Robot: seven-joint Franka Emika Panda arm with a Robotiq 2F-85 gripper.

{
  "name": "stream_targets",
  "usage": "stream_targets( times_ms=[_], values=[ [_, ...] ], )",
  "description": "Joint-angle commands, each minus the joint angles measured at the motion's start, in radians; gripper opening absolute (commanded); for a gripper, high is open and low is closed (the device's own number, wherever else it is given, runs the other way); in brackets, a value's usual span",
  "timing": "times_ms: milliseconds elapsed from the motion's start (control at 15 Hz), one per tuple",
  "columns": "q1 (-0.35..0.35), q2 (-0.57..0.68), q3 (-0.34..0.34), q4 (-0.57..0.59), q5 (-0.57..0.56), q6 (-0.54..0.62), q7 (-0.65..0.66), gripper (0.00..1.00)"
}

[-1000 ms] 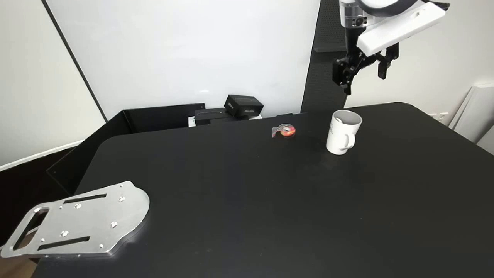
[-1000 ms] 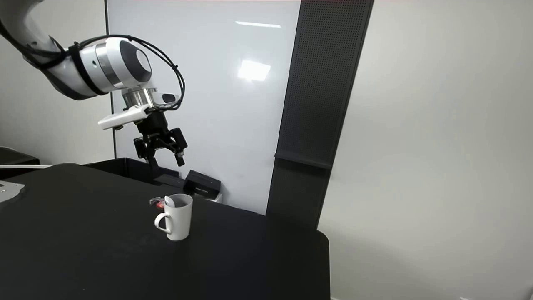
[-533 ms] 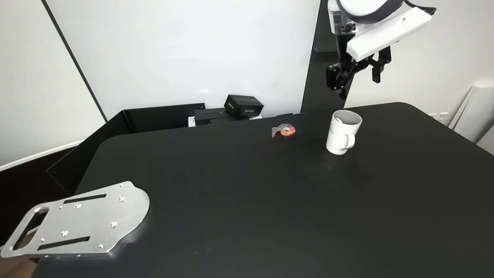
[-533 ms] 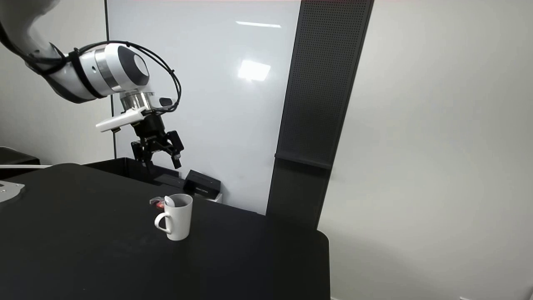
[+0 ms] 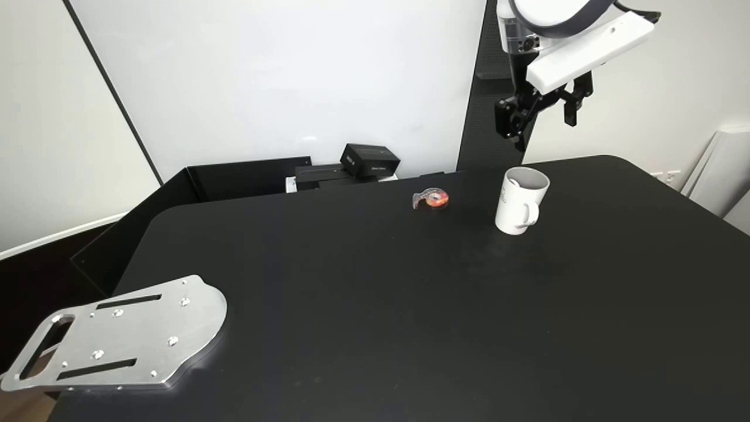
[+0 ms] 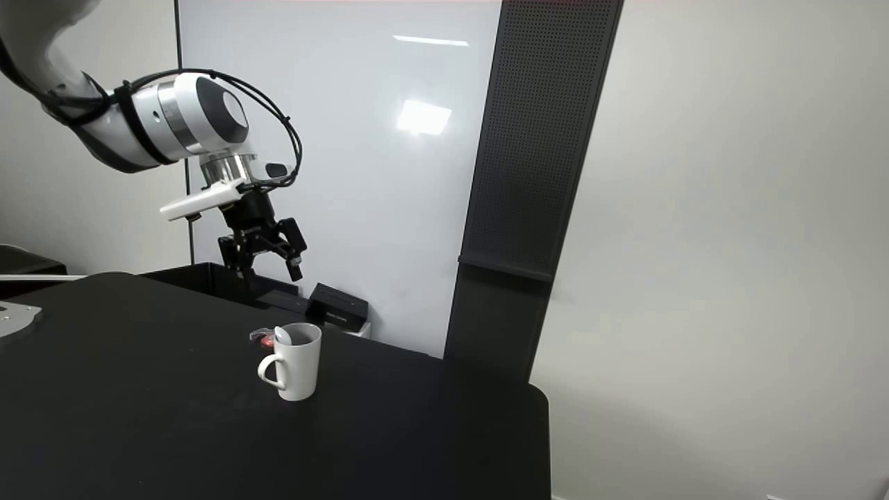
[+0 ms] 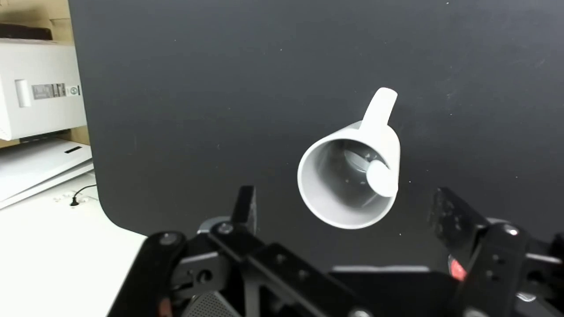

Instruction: Take the white spoon out of the mug

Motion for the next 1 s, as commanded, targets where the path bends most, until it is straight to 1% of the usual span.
stream_targets(
  times_ms=[0, 200, 467, 933],
  values=[
    [0.033, 0.034, -0.019, 0.029, -0.023, 0.007, 0.011, 1.00],
    [0.049, 0.067, -0.019, 0.049, -0.021, 0.011, 0.007, 1.00],
    [0.069, 0.109, -0.037, 0.084, -0.033, 0.027, 0.015, 1.00],
    [0.071, 0.175, -0.061, 0.140, -0.034, 0.047, 0.003, 1.00]
  ],
)
